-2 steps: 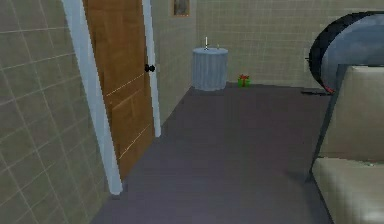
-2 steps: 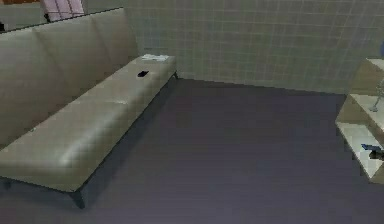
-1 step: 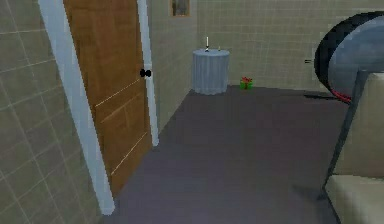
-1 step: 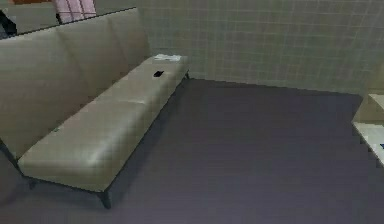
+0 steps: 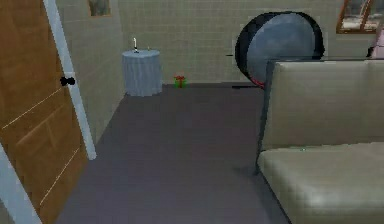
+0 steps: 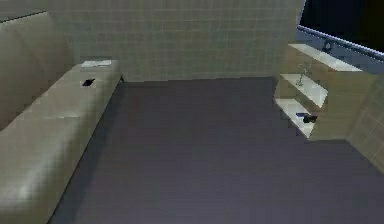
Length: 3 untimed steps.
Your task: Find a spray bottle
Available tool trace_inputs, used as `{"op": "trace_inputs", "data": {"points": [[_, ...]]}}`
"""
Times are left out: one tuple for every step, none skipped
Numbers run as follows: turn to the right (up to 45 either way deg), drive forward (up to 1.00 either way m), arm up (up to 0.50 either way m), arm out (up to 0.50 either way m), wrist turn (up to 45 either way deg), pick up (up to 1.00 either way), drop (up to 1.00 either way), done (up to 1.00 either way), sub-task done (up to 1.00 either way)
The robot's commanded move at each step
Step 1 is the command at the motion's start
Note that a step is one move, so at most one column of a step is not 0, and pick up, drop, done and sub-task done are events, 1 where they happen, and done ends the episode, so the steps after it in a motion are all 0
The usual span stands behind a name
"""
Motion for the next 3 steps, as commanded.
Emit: {"op": "trace_inputs", "data": {"points": [[0.0, 1.00, 0.00, 0.00, 0.0, 0.00, 0.00, 0.00, 0.00], [3.0, 0.00, 0.00, 0.00, 0.0, 0.00, 0.00, 0.00, 0.00], [0.0, 0.70, 0.00, 0.00, 0.0, 0.00, 0.00, 0.00, 0.00]]}}
